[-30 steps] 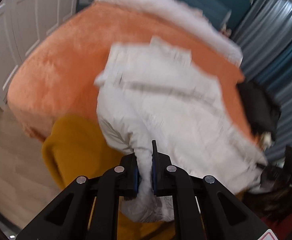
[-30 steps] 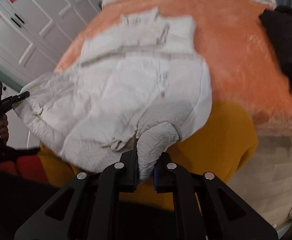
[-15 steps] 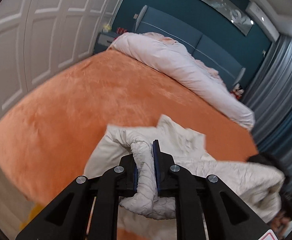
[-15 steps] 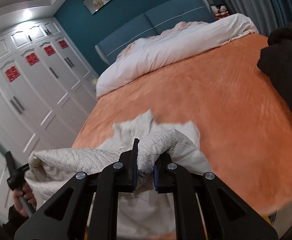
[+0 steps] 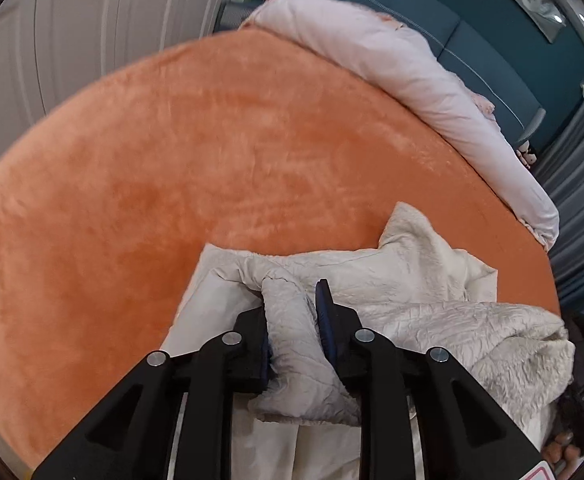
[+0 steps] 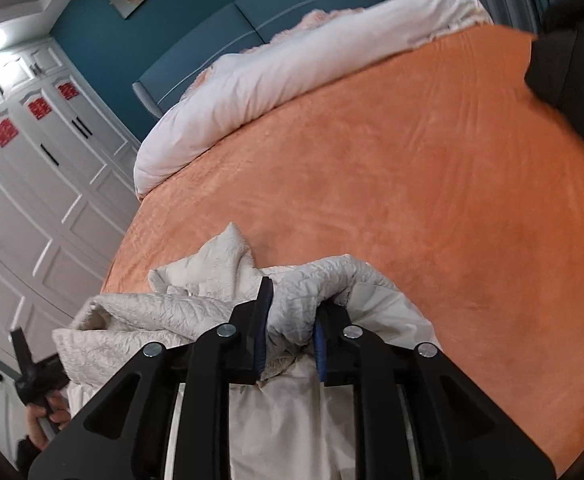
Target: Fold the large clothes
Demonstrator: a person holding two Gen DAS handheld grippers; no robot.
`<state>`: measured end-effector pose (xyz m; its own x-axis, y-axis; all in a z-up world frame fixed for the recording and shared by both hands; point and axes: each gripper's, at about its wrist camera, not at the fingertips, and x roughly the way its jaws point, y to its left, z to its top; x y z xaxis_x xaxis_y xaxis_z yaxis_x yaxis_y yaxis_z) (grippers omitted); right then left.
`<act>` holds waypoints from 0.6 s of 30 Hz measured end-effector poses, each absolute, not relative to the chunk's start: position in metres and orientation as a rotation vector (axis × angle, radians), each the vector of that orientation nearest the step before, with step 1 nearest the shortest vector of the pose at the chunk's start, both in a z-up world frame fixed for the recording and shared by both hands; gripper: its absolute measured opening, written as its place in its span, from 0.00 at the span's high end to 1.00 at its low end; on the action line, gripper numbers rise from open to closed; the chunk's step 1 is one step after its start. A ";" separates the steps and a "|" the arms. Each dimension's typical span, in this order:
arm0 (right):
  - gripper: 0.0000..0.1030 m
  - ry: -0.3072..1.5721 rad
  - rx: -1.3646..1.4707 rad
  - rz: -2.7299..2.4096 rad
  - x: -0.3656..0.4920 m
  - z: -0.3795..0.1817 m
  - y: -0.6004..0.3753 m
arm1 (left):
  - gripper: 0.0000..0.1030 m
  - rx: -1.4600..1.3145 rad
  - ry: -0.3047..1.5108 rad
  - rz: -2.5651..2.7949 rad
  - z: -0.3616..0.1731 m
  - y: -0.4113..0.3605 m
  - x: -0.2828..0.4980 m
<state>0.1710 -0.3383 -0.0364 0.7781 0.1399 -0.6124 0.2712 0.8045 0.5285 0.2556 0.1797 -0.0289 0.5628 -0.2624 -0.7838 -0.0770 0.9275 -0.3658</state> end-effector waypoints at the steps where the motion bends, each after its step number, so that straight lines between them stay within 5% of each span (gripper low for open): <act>1: 0.82 0.683 0.672 -0.067 0.171 -0.039 -0.341 | 0.78 -0.393 0.981 -0.120 -0.031 0.180 0.257; 18: 0.68 0.550 0.855 0.204 0.135 0.005 -0.382 | 0.71 -0.459 0.976 -0.460 0.055 0.226 0.238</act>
